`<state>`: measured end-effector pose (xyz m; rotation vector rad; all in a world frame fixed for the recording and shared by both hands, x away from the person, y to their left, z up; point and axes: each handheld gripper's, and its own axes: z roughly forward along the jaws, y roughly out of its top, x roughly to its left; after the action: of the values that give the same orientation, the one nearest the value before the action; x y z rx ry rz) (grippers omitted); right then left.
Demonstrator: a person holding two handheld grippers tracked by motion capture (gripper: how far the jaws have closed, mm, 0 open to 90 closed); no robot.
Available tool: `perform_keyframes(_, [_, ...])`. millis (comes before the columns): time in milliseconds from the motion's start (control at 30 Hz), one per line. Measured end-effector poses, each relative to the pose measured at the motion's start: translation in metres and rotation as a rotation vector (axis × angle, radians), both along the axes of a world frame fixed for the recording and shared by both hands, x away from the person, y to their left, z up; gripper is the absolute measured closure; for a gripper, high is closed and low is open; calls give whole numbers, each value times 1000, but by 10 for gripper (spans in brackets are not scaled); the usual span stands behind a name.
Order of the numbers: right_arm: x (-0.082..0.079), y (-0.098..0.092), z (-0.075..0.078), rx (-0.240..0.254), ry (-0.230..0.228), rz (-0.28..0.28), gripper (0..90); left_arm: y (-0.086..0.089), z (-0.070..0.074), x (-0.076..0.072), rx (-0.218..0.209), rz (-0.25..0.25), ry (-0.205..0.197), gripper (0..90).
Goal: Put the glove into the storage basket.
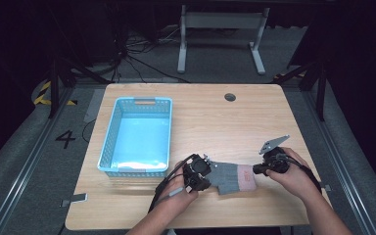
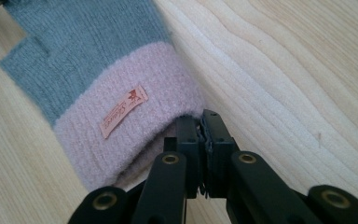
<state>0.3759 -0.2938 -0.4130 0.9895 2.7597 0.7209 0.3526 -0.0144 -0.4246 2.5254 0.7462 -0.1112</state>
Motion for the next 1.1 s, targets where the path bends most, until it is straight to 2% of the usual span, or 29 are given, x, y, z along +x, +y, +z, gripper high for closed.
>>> perform_keyframes(167, [1, 0, -4, -5, 3, -6, 873, 0, -2, 2, 9, -13, 7, 876])
perform_keyframes(300, [1, 0, -4, -9, 1, -9, 850, 2, -3, 3, 8, 0, 13, 868])
perform_keyframes(500, [0, -3, -4, -18, -14, -11, 804, 6, 0, 4, 3, 14, 34, 804])
perform_keyframes(600, [-1, -6, -1, -20, -26, -16, 798, 7, 5, 3, -1, 10, 26, 767])
perform_keyframes(700, [-2, -9, 3, -17, -31, -26, 793, 6, 9, 1, -8, 3, 13, 689])
perform_keyframes(733, [-3, -10, 4, -16, -34, -28, 790, 6, 11, 0, -4, 5, -1, 689])
perform_keyframes(967, [-7, -17, 13, 2, -49, -52, 772, 0, 24, -4, -52, -5, -35, 652])
perform_keyframes(1100, [-9, -23, 16, 12, -54, -72, 764, -5, 27, -3, -58, -7, -44, 589])
